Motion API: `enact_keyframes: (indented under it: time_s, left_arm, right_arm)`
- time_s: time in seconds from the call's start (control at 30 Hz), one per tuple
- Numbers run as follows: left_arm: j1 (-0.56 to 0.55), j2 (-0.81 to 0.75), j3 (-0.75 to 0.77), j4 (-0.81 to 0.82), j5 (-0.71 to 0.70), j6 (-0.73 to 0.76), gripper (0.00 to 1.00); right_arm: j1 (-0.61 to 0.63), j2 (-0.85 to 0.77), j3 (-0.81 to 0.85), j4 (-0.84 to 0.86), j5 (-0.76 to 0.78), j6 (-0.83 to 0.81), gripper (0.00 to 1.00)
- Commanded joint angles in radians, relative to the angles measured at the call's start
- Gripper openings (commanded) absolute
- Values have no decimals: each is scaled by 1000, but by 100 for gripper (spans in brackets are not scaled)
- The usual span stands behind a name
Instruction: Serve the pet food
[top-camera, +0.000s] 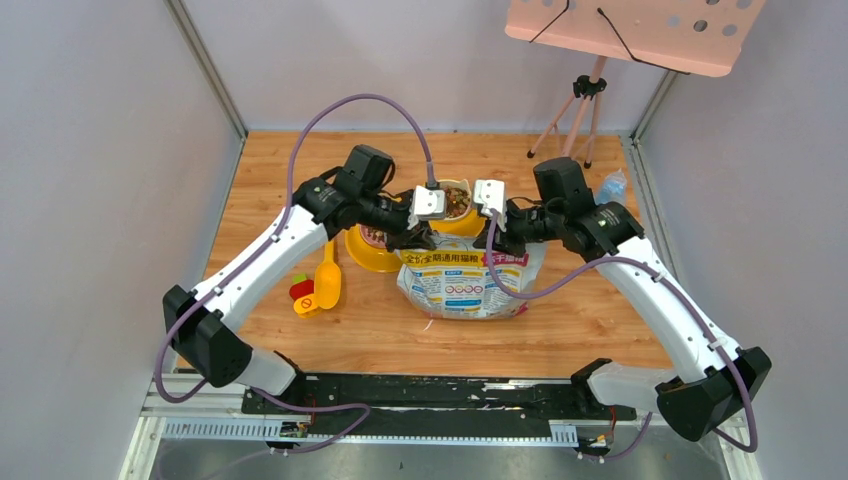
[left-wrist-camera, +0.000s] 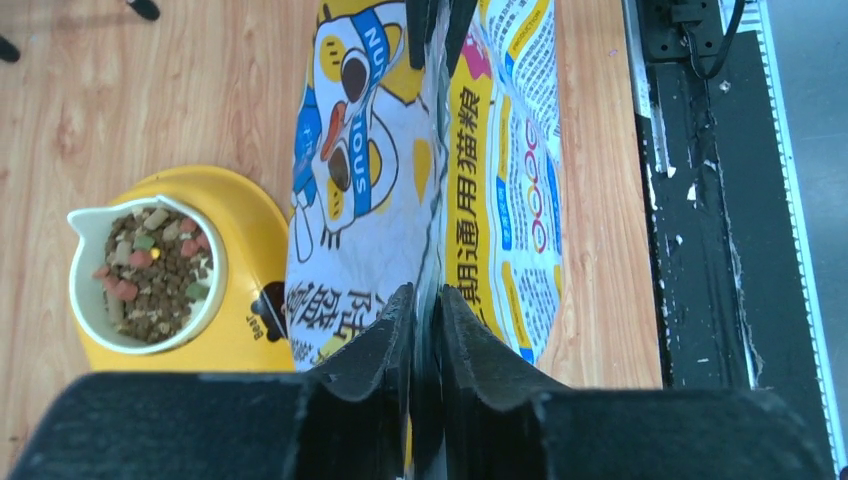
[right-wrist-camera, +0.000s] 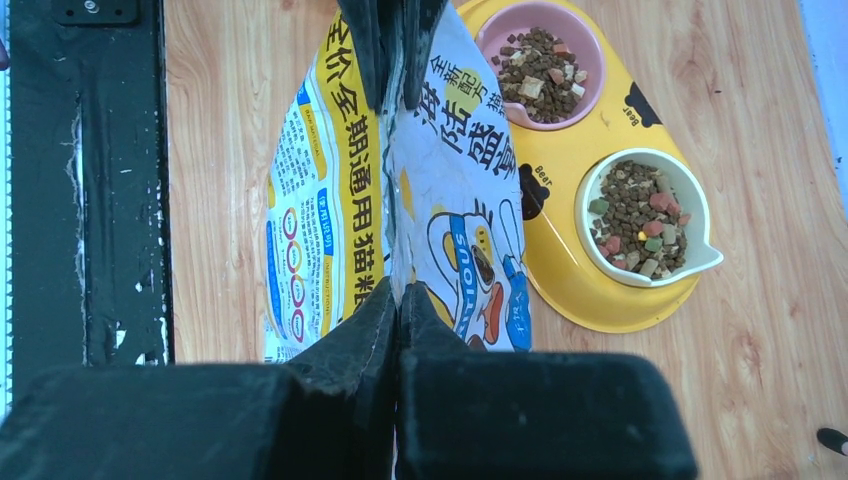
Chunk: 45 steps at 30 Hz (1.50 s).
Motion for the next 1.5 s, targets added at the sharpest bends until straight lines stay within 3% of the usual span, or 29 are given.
enact_keyframes:
  time_s: [0.0, 0.07, 0.27, 0.33, 0.37, 0.47, 0.53, 0.57, 0.73, 0.83, 0.87, 0.93, 1.0, 1.13, 1.17, 1.2, 1.27, 1.3, 1.33, 1.4, 1.47]
  left_arm:
    - [53, -71, 0, -62, -86, 48, 11]
    - [73, -71, 10, -110, -79, 88, 2]
    - [134, -26, 71, -269, -25, 159, 0]
    - [137, -10, 91, -299, -38, 148, 11]
    - [138, -12, 87, -303, -51, 150, 24]
    - [151, -58, 43, -264, -76, 167, 28]
    - [159, -76, 21, -245, -85, 177, 15]
    - [163, -77, 23, -254, -76, 182, 4]
    - [187, -48, 62, -327, -33, 210, 0]
    - [189, -69, 43, -307, -63, 203, 27]
    - [189, -76, 37, -290, -69, 204, 29]
    - [191, -91, 19, -285, -87, 216, 23]
    - [198, -91, 20, -304, -81, 230, 3]
    - [224, -73, 26, -335, -33, 235, 0]
    - [225, -71, 23, -332, -28, 230, 4]
    - [225, -70, 16, -318, -23, 225, 19]
    - [224, -78, 3, -284, -11, 205, 37]
    - [224, -81, -1, -272, -3, 194, 39]
    - [224, -83, -5, -243, 13, 185, 36]
    - [223, -73, 11, -235, 39, 172, 5]
    - [223, -30, 49, -276, 52, 182, 0]
  right_arm:
    - [-12, -52, 19, 31, 22, 7, 0]
    - [-12, -54, 19, 30, 25, 7, 0]
    - [-14, -59, 10, 30, 24, 18, 0]
    - [-17, -63, 8, 30, 20, 23, 0]
    - [-19, -63, 9, 27, 21, 25, 0]
    - [-24, -70, 11, 19, 25, 21, 0]
    - [-27, -74, 8, 16, 25, 19, 0]
    - [-27, -76, 6, 15, 24, 20, 0]
    - [-27, -79, -1, 14, 28, 25, 0]
    - [-28, -81, 4, 9, 36, 21, 0]
    - [-30, -82, 5, 6, 37, 20, 0]
    - [-31, -83, 7, 1, 40, 16, 0]
    - [-32, -84, 6, -1, 39, 16, 0]
    - [-32, -82, 2, -1, 35, 15, 0]
    - [-32, -80, 2, -1, 32, 16, 0]
    - [-32, -78, 5, 0, 29, 16, 0]
    - [-32, -72, 8, -1, 26, 18, 0]
    - [-32, -69, 10, -1, 24, 18, 0]
    - [-32, -67, 11, -2, 23, 19, 0]
    - [-32, -62, 14, -2, 23, 19, 0]
    - [-31, -61, 15, -2, 26, 19, 0]
